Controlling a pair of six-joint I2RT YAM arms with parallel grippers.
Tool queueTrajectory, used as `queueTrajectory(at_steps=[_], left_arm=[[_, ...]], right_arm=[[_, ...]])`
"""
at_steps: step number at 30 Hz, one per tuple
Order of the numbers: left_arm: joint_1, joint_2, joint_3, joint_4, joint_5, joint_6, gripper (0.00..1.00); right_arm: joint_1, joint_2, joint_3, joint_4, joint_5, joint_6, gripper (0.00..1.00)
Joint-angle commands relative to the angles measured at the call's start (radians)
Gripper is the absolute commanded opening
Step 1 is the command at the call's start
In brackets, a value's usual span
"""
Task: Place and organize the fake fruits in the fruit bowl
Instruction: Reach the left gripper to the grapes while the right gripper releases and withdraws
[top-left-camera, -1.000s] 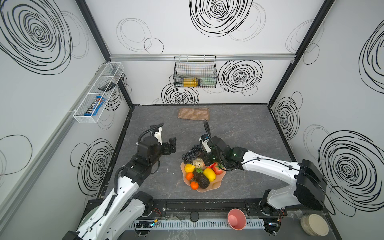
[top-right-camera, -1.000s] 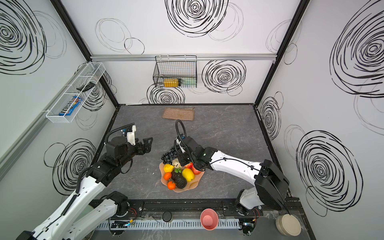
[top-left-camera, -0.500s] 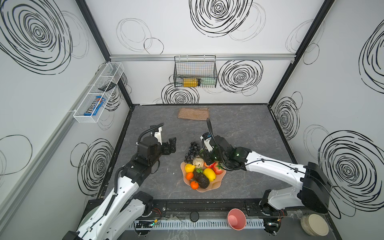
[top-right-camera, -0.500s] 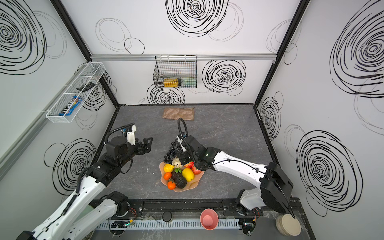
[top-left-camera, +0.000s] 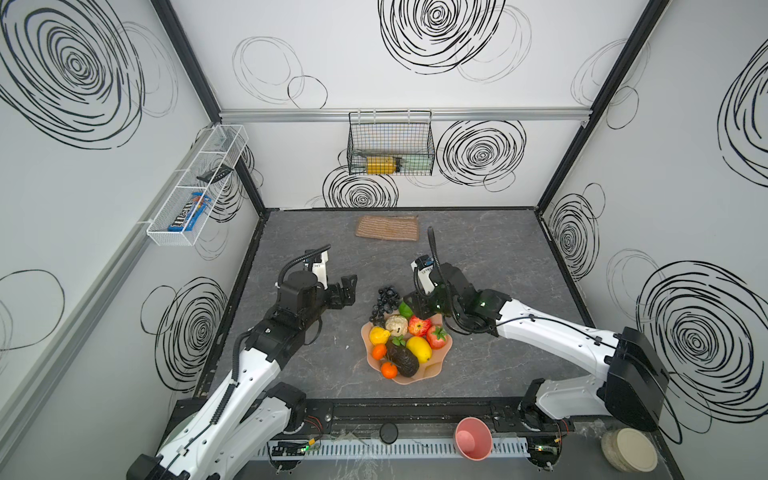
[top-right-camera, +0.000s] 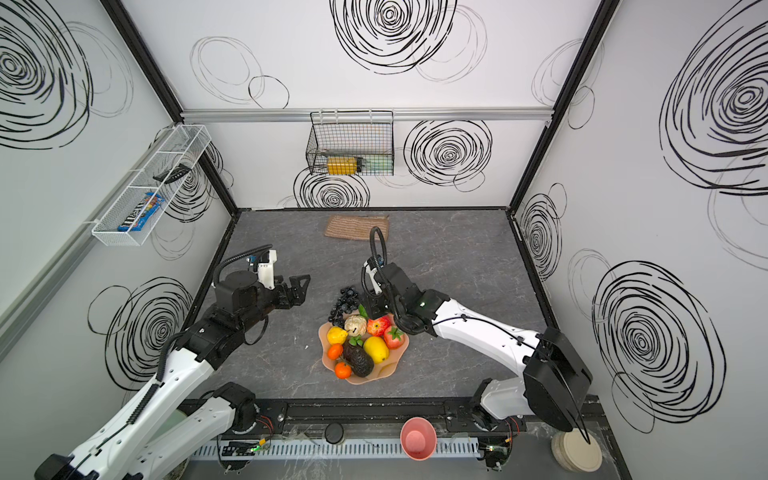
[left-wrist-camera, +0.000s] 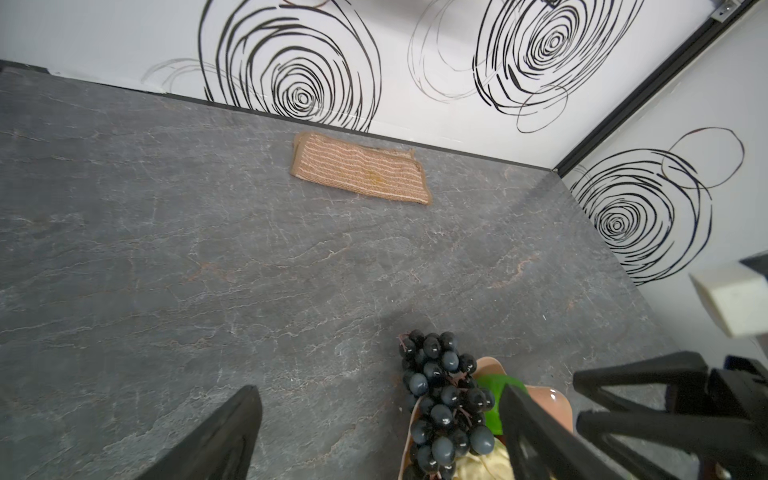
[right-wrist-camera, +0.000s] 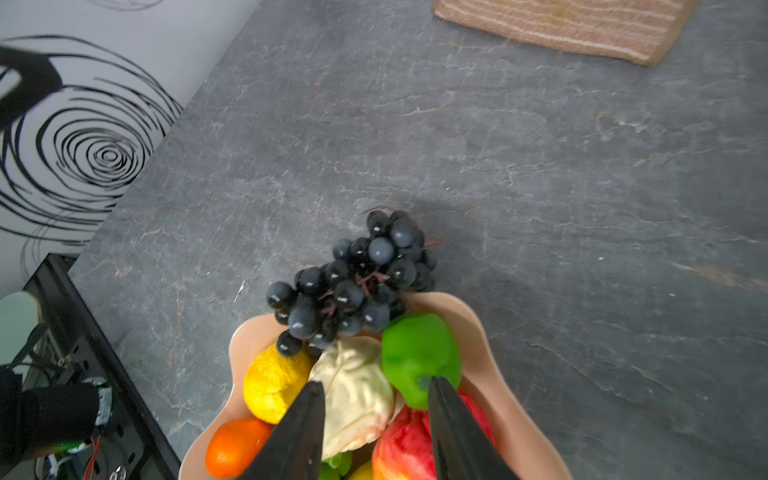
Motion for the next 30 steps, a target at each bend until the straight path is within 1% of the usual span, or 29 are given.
queueTrajectory(at_steps=[1,3,5,10,13,15,18,21,27,30], left_arm=[[-0.036,0.137,0.060,0.033,0.108,-0.026,0.93],[-0.123,0.237,0.148,-0.027,0.025,-0.002,0.96],[-0.191,0.338,0.238,-0.100,-0.053,0.026,0.99],[-0.224,0.548,0.388,-0.206,-0.085,0.058,0.99],[-0.236,0.654,0.468,-0.271,-0.115,0.086,0.99],[-0.235,0.712,0.505,-0.299,-0.133,0.097,0.99],[-0.236,0.797,0.568,-0.354,-0.136,0.118,0.99],[-0.241,0.853,0.607,-0.376,-0.126,0.127,0.99],[-0.258,0.939,0.648,-0.399,-0.083,0.128,1.00],[-0.261,0.974,0.653,-0.411,-0.065,0.129,0.97]], right_arm=[[-0.069,-0.036,-0.003,0.033,-0.071,0.020,0.49],[-0.096,-0.053,-0.008,0.021,-0.081,0.017,0.52],[-0.115,-0.084,-0.027,0.008,-0.083,0.014,0.55],[-0.155,-0.226,-0.152,0.021,-0.095,0.011,0.65],[-0.171,-0.341,-0.249,0.038,-0.084,0.002,0.69],[-0.175,-0.431,-0.330,0.082,-0.071,-0.012,0.72],[-0.195,-0.530,-0.394,0.090,-0.066,-0.015,0.77],[-0.211,-0.571,-0.411,0.068,-0.062,-0.029,0.80],[-0.233,-0.600,-0.439,0.079,-0.069,-0.048,0.83],[-0.239,-0.603,-0.448,0.087,-0.074,-0.050,0.84]])
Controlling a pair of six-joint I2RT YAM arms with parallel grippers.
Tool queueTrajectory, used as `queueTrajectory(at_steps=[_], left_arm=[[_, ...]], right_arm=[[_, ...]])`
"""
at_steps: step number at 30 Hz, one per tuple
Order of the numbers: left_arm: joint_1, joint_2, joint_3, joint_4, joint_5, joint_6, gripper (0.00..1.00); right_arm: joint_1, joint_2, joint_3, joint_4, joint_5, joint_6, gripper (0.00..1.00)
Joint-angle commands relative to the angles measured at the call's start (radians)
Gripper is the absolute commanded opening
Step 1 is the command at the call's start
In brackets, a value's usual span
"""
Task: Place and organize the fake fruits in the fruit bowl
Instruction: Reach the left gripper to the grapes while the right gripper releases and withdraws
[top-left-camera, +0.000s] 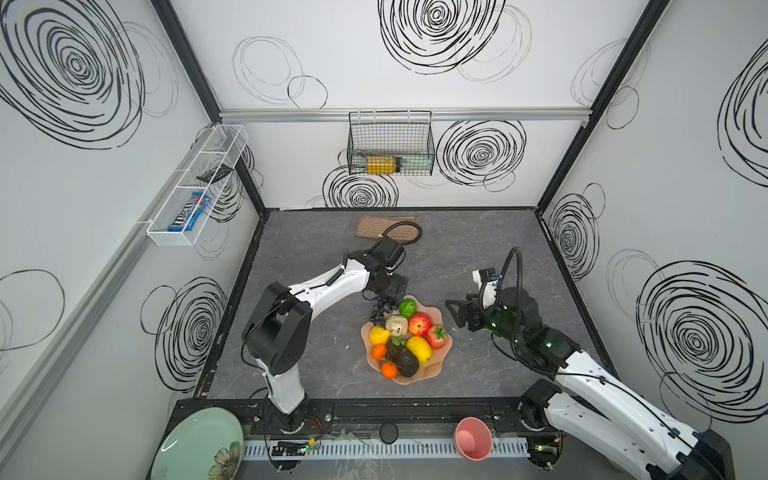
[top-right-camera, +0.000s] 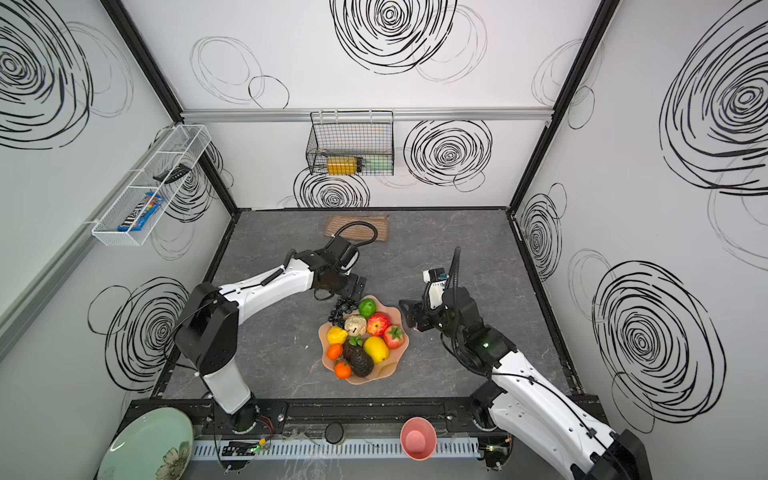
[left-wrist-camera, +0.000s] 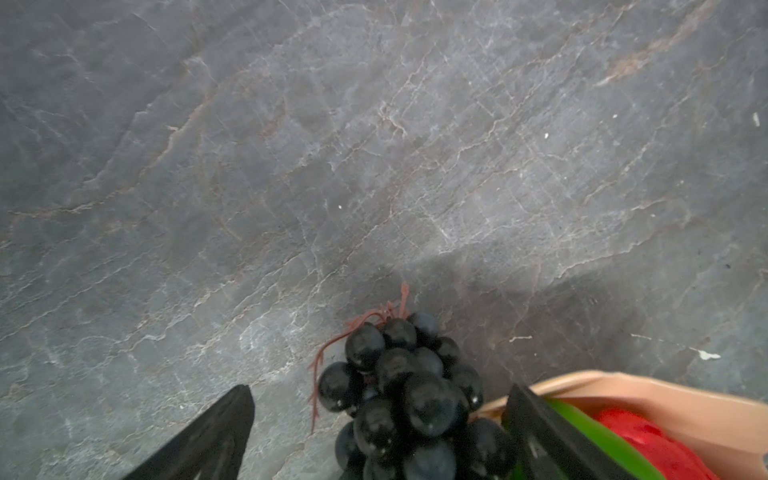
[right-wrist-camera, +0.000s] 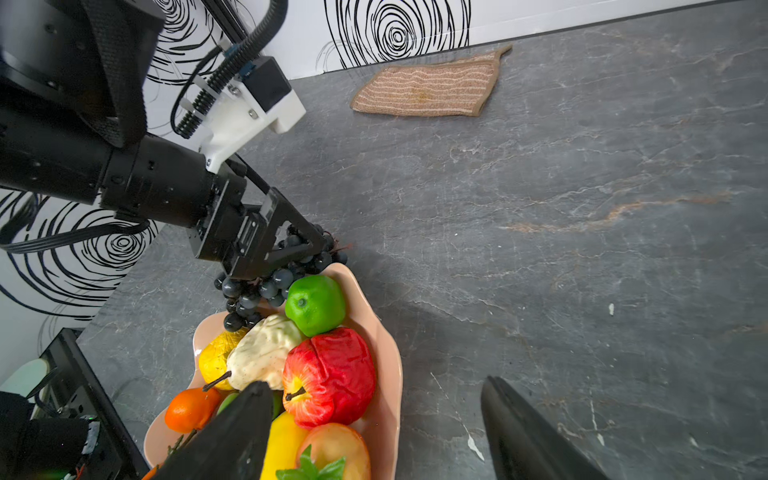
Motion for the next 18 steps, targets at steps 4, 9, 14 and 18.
queueTrajectory(at_steps=[4,9,14,18], left_arm=[[-0.010,0.050,0.020,-0.035,0.033,0.015,0.92],[-0.011,0.065,0.015,-0.011,0.055,0.001,0.83],[-0.012,0.061,0.002,0.023,0.086,-0.013,0.71],[-0.015,0.030,-0.012,0.046,0.088,-0.032,0.62]], right_arm=[[-0.013,-0.017,-0.028,0.035,-0.002,-0.020,0.85],[-0.020,-0.020,-0.038,0.036,-0.008,-0.025,0.85],[-0.021,-0.029,-0.043,0.030,-0.006,-0.026,0.85],[-0.023,-0.031,-0.045,0.028,-0.006,-0.027,0.85]])
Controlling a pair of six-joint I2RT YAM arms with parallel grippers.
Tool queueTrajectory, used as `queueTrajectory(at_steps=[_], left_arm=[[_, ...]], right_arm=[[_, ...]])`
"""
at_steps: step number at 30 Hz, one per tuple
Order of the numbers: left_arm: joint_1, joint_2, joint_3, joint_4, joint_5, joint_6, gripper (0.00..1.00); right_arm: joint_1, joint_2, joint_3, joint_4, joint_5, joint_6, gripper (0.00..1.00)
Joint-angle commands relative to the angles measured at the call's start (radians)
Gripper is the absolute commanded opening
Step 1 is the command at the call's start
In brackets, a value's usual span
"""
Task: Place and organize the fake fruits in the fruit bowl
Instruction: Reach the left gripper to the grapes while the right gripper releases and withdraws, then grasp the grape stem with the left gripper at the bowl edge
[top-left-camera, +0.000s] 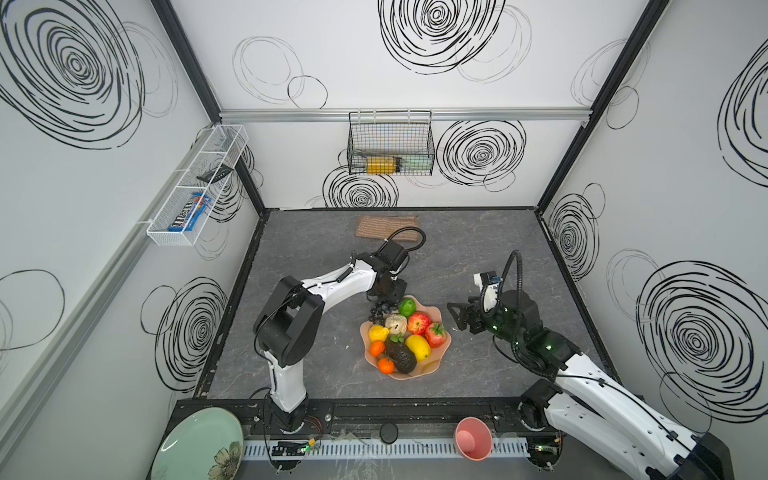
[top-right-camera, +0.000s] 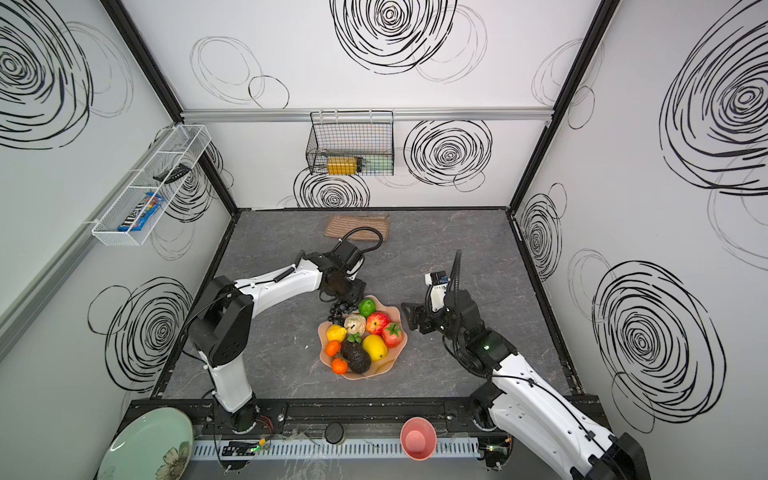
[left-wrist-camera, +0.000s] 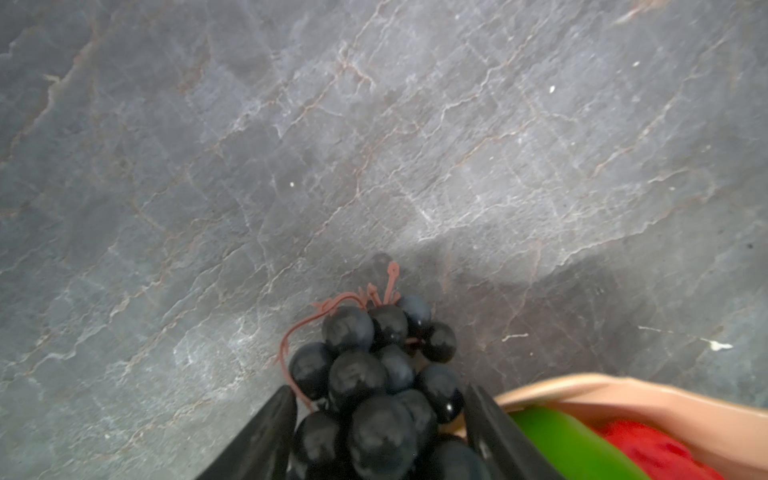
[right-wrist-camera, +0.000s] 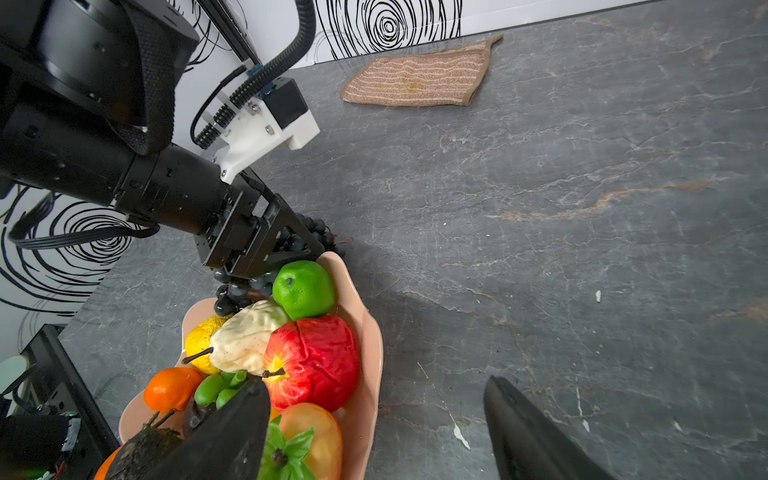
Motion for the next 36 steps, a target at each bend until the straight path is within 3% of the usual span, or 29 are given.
queueTrajectory(at_steps=[1,8,24,27,32,36], left_arm=[[-0.008,-0.034,-0.015,0.031,0.014,-0.016,0.60],[-0.009,-0.089,-0.042,0.051,0.004,-0.037,0.47],[-0.018,-0.179,-0.104,0.104,0.006,-0.058,0.29],[-0.018,-0.175,-0.109,0.105,0.007,-0.058,0.29],[-0.019,-0.176,-0.104,0.091,-0.024,-0.052,0.46],[-0.017,-0.152,-0.098,0.077,-0.039,-0.041,0.47]], right_arm=[[-0.005,-0.010,-0.010,0.028,-0.001,-0.012,0.85],[-0.005,0.001,-0.008,0.037,-0.009,-0.010,0.85],[-0.005,0.024,-0.005,0.052,-0.020,-0.012,0.84],[-0.005,0.025,-0.005,0.053,-0.019,-0.012,0.84],[-0.005,0.026,-0.005,0.051,-0.019,-0.012,0.84],[-0.005,0.030,-0.009,0.056,-0.022,-0.012,0.84]])
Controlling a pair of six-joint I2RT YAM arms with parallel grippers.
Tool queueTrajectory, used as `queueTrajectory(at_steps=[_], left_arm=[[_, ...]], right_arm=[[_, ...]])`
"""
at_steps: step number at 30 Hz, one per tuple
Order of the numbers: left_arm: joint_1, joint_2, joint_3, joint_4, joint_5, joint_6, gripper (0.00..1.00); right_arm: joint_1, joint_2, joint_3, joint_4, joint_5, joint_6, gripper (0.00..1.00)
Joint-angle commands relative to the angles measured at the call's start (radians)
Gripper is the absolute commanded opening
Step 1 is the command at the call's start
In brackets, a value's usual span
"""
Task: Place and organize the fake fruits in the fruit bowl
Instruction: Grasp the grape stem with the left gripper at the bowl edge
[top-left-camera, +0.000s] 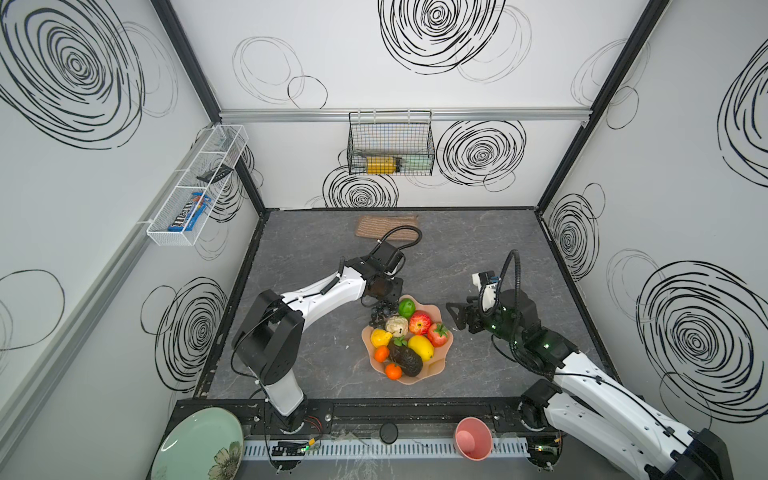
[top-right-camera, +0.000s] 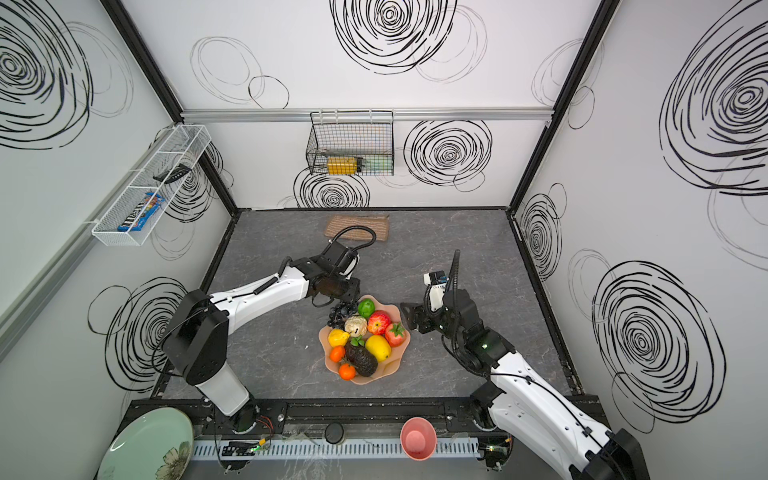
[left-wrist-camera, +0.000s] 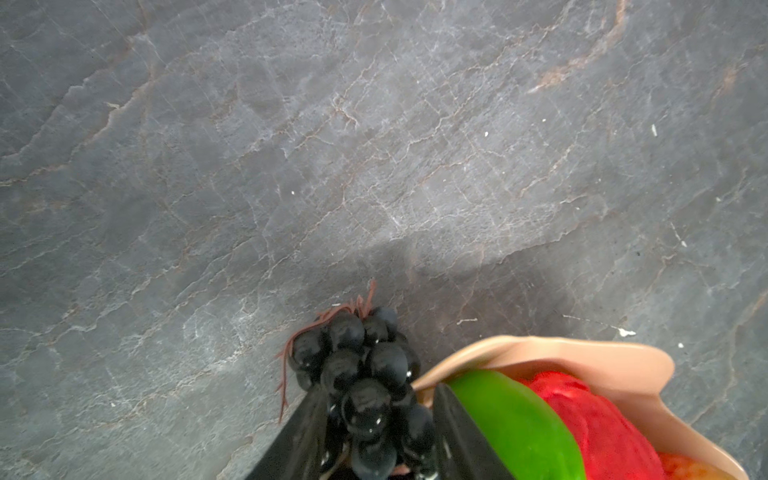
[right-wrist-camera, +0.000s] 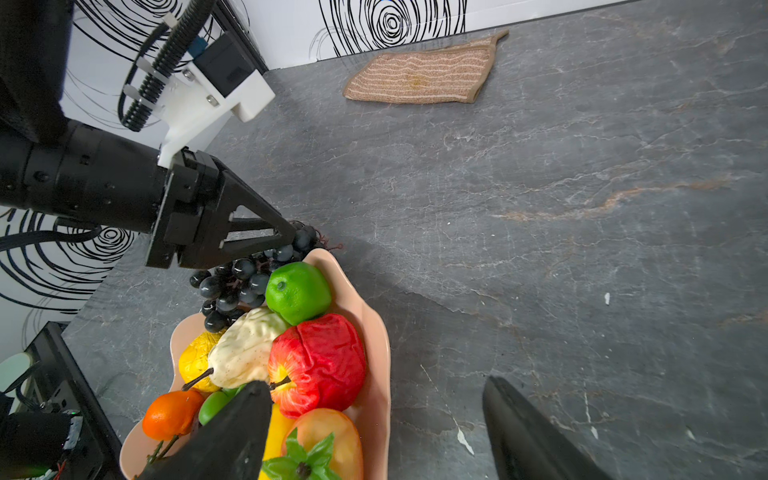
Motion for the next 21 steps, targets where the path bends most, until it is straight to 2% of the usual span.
queueTrajectory(at_steps=[1,4,8,10,21], left_arm=[[-0.002,0.006,0.003,0.003,-0.027,0.013,0.47],[0.001,0.011,0.004,0.013,-0.027,0.010,0.47],[-0.004,0.015,0.012,0.008,-0.017,0.011,0.65],[-0.002,0.013,0.003,0.010,-0.006,0.009,0.71],[0.035,0.046,-0.014,0.011,0.022,0.009,0.75]], right_arm=[[-0.004,0.007,-0.005,0.027,-0.008,-0.011,0.84],[-0.008,0.006,-0.005,0.028,-0.007,-0.011,0.84],[-0.004,0.005,-0.007,0.024,-0.007,-0.011,0.85],[-0.004,0.004,-0.008,0.022,-0.006,-0.011,0.85],[-0.004,0.011,-0.007,0.029,-0.004,-0.010,0.85]])
